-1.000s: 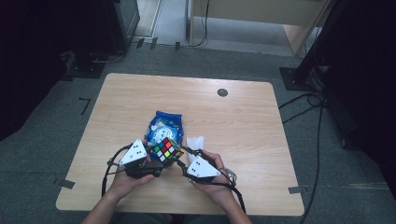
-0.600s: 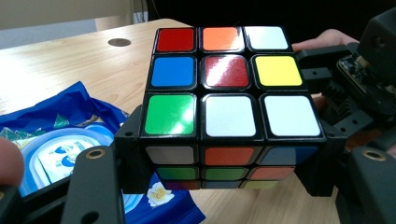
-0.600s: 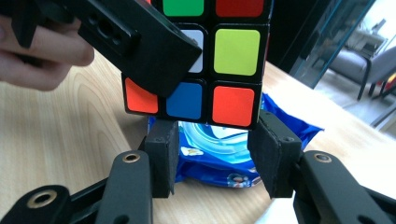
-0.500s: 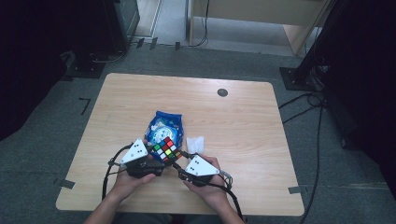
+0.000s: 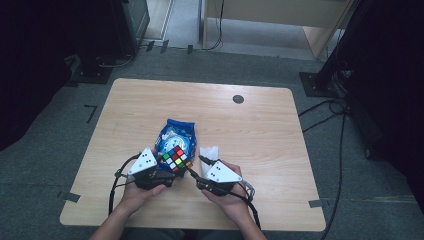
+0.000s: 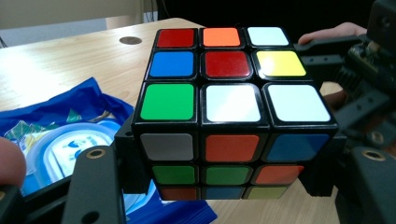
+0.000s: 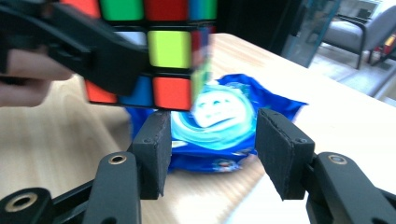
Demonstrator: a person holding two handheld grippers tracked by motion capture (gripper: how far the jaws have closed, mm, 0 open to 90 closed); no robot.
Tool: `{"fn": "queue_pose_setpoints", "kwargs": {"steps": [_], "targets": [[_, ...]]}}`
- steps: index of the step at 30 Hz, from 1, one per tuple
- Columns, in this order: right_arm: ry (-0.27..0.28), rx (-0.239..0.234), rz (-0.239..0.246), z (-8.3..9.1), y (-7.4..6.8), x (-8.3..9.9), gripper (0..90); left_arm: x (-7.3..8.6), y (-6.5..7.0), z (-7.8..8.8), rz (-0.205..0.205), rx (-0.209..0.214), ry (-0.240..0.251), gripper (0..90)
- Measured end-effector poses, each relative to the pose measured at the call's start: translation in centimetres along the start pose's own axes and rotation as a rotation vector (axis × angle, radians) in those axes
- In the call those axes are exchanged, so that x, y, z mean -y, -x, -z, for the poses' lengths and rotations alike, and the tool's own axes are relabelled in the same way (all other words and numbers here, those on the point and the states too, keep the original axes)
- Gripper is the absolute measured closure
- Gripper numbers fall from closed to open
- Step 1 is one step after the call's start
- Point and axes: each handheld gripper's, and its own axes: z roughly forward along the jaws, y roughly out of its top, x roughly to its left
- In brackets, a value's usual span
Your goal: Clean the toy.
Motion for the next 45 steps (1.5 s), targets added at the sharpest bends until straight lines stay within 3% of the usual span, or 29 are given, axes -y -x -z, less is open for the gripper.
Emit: {"fn": "queue_pose_setpoints", "kwargs": {"steps": [3, 5, 8, 10, 15, 19, 24, 30, 32, 33, 35, 39, 42, 45], "targets": [[-0.015, -0.017, 0.008, -0.1, 0.1, 0.0, 48.2, -0.1, 0.0, 0.0, 0.013, 0.019, 0.010, 33.8], [-0.035, -0.031, 0.045, -0.4, -0.5, 0.1, 47.6, 0.0, 0.2, -0.1, 0.009, 0.023, 0.009, 33.9], [-0.023, -0.059, 0.056, -0.8, -1.5, 0.0, 46.4, 0.1, 0.5, -0.4, -0.004, 0.028, -0.002, 33.8], [-0.023, -0.048, 0.069, -0.8, -1.9, -0.2, 46.5, 0.0, 0.6, -0.4, -0.001, 0.039, 0.002, 33.8], [-0.043, -0.039, 0.057, -0.9, -2.5, -0.3, 47.4, 0.1, 0.8, -0.6, -0.006, 0.038, -0.003, 33.7], [-0.045, -0.053, -0.011, -1.1, -2.6, -0.3, 47.6, 0.1, 0.7, -0.6, 0.011, 0.039, 0.003, 33.6], [-0.039, -0.054, -0.041, -1.0, -2.7, -0.4, 47.7, 0.3, 0.8, -0.9, 0.016, 0.035, -0.017, 33.5], [-0.032, -0.072, -0.039, -1.0, -2.4, -0.4, 42.3, 0.2, 0.7, -0.7, -0.005, 0.011, -0.015, 33.8], [-0.096, -0.059, -0.025, -1.0, -1.6, -0.1, 40.5, 0.2, 0.4, -0.6, 0.013, -0.016, -0.018, 33.8], [-0.116, -0.027, -0.014, -0.9, -1.0, 0.1, 40.6, 0.2, 0.3, -0.6, 0.015, -0.025, -0.022, 33.8], [-0.107, 0.012, -0.052, -0.2, 0.1, 0.1, 40.9, 0.3, 0.2, -0.6, 0.010, -0.045, -0.030, 33.8], [-0.020, 0.062, -0.168, 1.4, 1.5, -1.4, 40.8, 0.7, 0.6, -1.3, -0.033, -0.098, -0.068, 33.8], [0.045, 0.036, -0.263, 1.9, 1.0, -2.8, 34.9, 1.0, 1.2, -2.0, -0.092, -0.141, -0.113, 33.8], [0.067, -0.001, -0.338, 1.8, -0.2, -3.7, 30.2, 1.2, 2.0, -2.6, -0.121, -0.157, -0.134, 33.8]]}}
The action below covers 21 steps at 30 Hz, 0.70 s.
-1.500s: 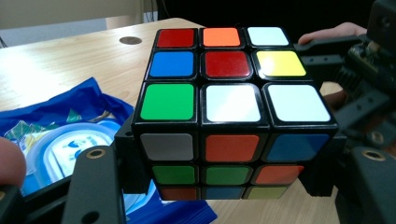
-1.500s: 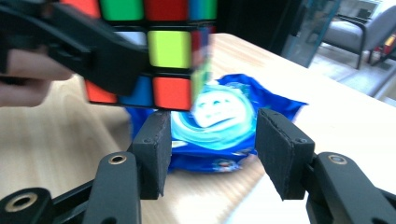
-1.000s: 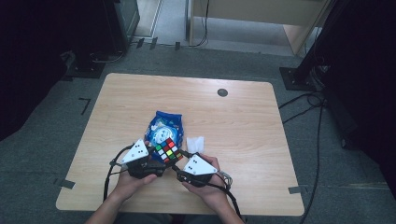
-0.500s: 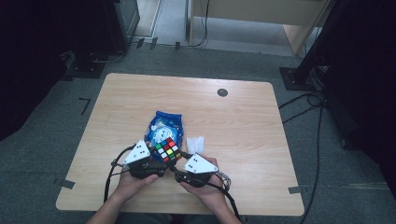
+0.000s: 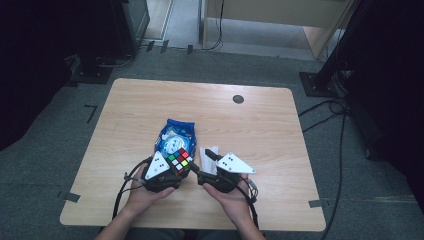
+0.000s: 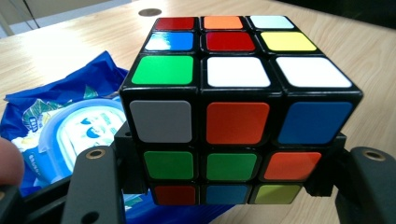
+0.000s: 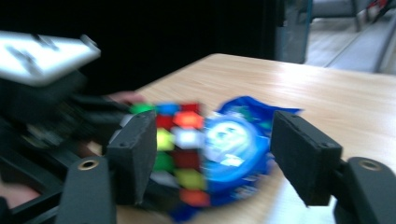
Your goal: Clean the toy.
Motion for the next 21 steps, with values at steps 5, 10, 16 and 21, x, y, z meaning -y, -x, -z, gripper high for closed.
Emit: {"fn": "queue_pose_setpoints", "kwargs": {"steps": [5, 10, 16, 21], "targets": [[-0.040, -0.026, -0.042, -1.2, -1.6, 0.6, 26.3, -0.1, 0.8, -0.1, -0.039, -0.011, 0.000, 33.8], [-0.088, -0.005, -0.082, -2.0, -1.8, 1.2, 28.4, -0.2, 1.3, 0.0, -0.072, -0.023, 0.015, 33.8], [-0.108, 0.002, -0.128, -1.9, -1.8, 1.3, 34.6, -0.3, 1.5, 0.3, -0.093, -0.017, 0.048, 33.7], [-0.097, -0.052, -0.315, -1.7, -0.8, 1.5, 34.7, -0.4, 1.5, 0.5, -0.089, 0.004, 0.066, 33.5]]}}
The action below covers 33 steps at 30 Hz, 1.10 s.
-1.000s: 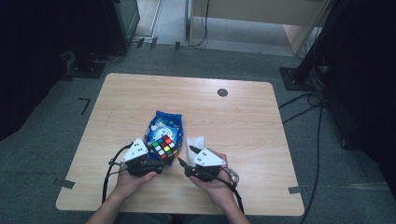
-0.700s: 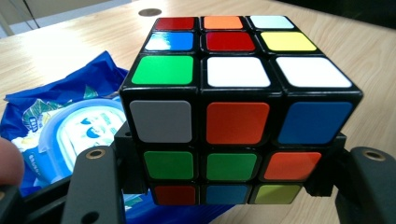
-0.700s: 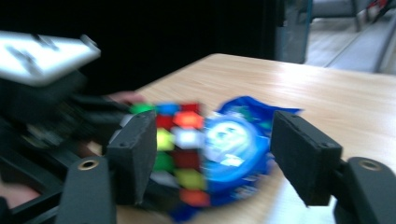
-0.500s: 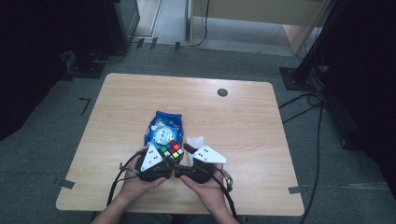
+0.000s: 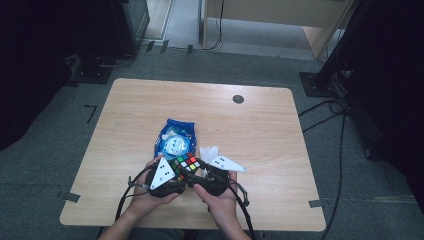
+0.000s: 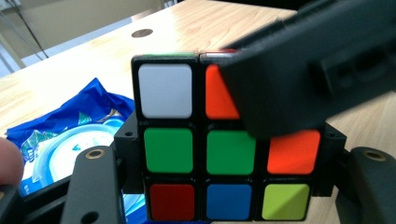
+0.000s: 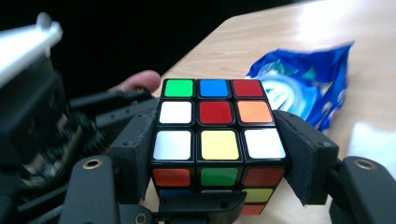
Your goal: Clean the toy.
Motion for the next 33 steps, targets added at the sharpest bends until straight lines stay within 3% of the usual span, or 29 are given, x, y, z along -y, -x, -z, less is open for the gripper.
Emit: {"fn": "queue_pose_setpoints", "kwargs": {"steps": [2, 3, 6, 9, 11, 13, 14, 16, 18, 20, 25, 26, 30, 32, 33], "targets": [[-0.001, -0.028, -0.087, 0.1, 0.6, 0.0, 34.7, 0.0, 0.0, -0.1, 0.003, 0.005, -0.005, 33.5], [-0.001, -0.036, -0.106, 0.1, 0.8, 0.1, 34.7, 0.0, 0.0, -0.1, -0.001, 0.006, -0.010, 33.5], [-0.005, -0.050, -0.100, 0.1, 0.9, 0.1, 34.3, 0.0, -0.2, 0.1, -0.005, 0.004, -0.010, 33.8], [0.042, -0.054, -0.043, 0.8, 1.2, -0.8, 30.5, 0.3, -1.0, 0.2, 0.033, -0.006, -0.023, 33.8], [0.068, 0.037, 0.031, 1.7, 1.3, -1.6, 31.6, 0.4, -1.8, 0.4, 0.061, -0.017, -0.022, 33.8], [0.073, 0.153, 0.141, 2.2, 1.8, -1.9, 36.9, 0.5, -2.5, 0.7, 0.088, -0.020, -0.015, 33.8], [0.054, 0.196, 0.186, 2.2, 2.2, -1.8, 40.6, 0.6, -2.8, 0.8, 0.099, -0.022, -0.011, 33.8], [-0.063, 0.240, 0.258, 1.1, 4.0, -1.0, 46.6, 0.6, -2.9, 0.8, 0.101, -0.024, -0.014, 33.8], [-0.124, 0.251, 0.262, 0.4, 5.0, -0.2, 51.4, 0.6, -2.9, 0.8, 0.099, -0.021, -0.018, 33.8], [-0.165, 0.286, 0.299, -0.4, 5.8, 0.8, 57.3, 0.6, -2.8, 0.7, 0.096, -0.016, -0.017, 33.8], [-0.284, 0.317, 0.358, -1.6, 7.1, 1.9, 66.1, 0.7, -2.7, 0.6, 0.091, -0.005, -0.018, 33.8], [-0.288, 0.315, 0.353, -1.7, 7.4, 2.0, 67.9, 0.7, -2.7, 0.6, 0.091, -0.003, -0.018, 33.8], [-0.278, 0.320, 0.259, -1.3, 8.1, 1.7, 84.8, 0.7, -2.6, 0.7, 0.089, 0.011, -0.011, 33.8], [-0.281, 0.302, 0.204, -1.0, 8.5, 1.4, 88.1, 0.7, -2.4, 0.7, 0.081, 0.016, -0.010, 33.8], [-0.257, 0.293, 0.194, -0.7, 8.4, 1.2, 88.5, 0.6, -2.4, 0.7, 0.075, 0.021, -0.010, 33.8]]}}
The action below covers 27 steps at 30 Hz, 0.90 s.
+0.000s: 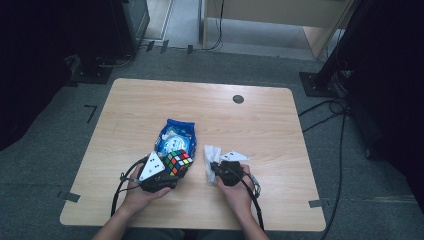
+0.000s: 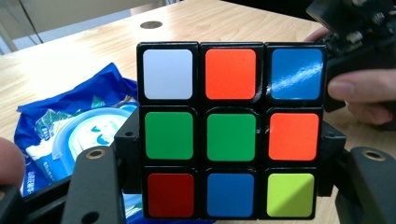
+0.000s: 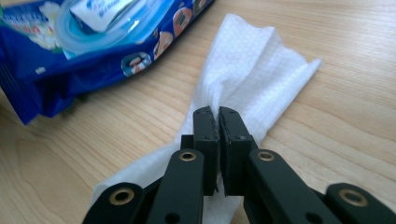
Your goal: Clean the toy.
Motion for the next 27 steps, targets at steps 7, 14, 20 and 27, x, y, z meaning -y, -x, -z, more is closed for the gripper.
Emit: {"fn": "queue_pose_setpoints", "kwargs": {"steps": [7, 14, 20, 27], "targets": [[0.263, -0.222, -0.047, 4.0, -2.6, -2.5, 88.5, 0.1, 1.4, -0.7, -0.060, 0.049, -0.019, 33.8], [0.268, -0.338, -0.109, 4.0, -3.9, -2.5, 88.4, 0.2, 2.7, -1.2, -0.107, 0.082, -0.033, 33.8], [0.274, -0.474, -0.111, 4.6, -5.4, -3.0, 88.4, 0.3, 2.7, -1.4, -0.106, 0.068, -0.043, 33.8], [0.251, -0.475, -0.104, 5.1, -5.6, -3.3, 88.1, 0.2, 1.2, -0.3, -0.072, 0.043, 0.002, 33.9]]}}
